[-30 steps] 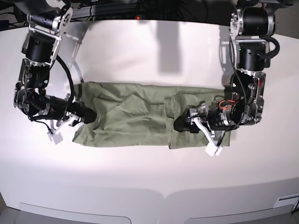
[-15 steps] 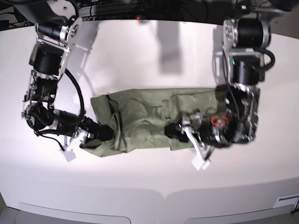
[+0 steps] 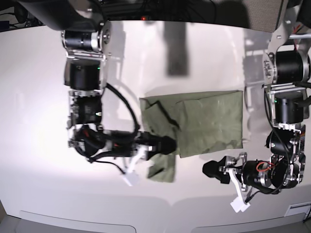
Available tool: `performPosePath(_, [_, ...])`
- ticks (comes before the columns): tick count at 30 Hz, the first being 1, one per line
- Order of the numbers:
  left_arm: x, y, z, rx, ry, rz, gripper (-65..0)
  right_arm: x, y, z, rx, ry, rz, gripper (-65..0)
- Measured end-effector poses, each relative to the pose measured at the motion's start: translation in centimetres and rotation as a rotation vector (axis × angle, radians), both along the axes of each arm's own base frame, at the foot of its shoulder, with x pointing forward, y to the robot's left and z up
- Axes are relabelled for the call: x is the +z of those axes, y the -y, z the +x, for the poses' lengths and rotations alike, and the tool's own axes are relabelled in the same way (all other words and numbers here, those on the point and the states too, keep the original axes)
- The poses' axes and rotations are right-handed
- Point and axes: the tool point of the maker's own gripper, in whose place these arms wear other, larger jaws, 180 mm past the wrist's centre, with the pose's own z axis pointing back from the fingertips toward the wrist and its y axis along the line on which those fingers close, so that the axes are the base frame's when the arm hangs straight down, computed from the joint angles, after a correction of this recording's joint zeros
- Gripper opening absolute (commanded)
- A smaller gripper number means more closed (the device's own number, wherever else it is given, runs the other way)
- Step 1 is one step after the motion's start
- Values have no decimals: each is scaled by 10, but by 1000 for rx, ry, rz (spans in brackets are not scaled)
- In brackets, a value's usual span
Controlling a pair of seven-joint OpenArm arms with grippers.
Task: Fold the T-shirt properly
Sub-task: 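Lift the strip end with the right gripper and fold it over the left gripper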
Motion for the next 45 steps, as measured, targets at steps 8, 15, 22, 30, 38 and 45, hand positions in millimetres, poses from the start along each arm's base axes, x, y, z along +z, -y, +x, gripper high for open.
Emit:
performPosePath(8, [0, -25, 2, 32, 5, 38, -281, 1, -64, -13, 89, 28, -23, -650])
performPosePath(15, [-1, -27, 1, 37, 5, 36, -281, 2, -77, -15, 116, 62, -33, -650])
performPosePath(22, [0, -27, 3, 46, 17, 26, -281, -5, -98, -37, 234, 74, -87, -650])
performPosePath(30, [2, -40, 19, 109, 95, 80, -281, -5, -117, -48, 290, 107, -98, -650])
performPosePath(38, [-1, -68, 40, 186, 216, 240, -281, -1, -117, -35, 226, 149, -87, -650])
performPosePath(45, [-2, -68, 40, 186, 215, 242, -281, 2, -119, -34, 210, 151, -58, -601])
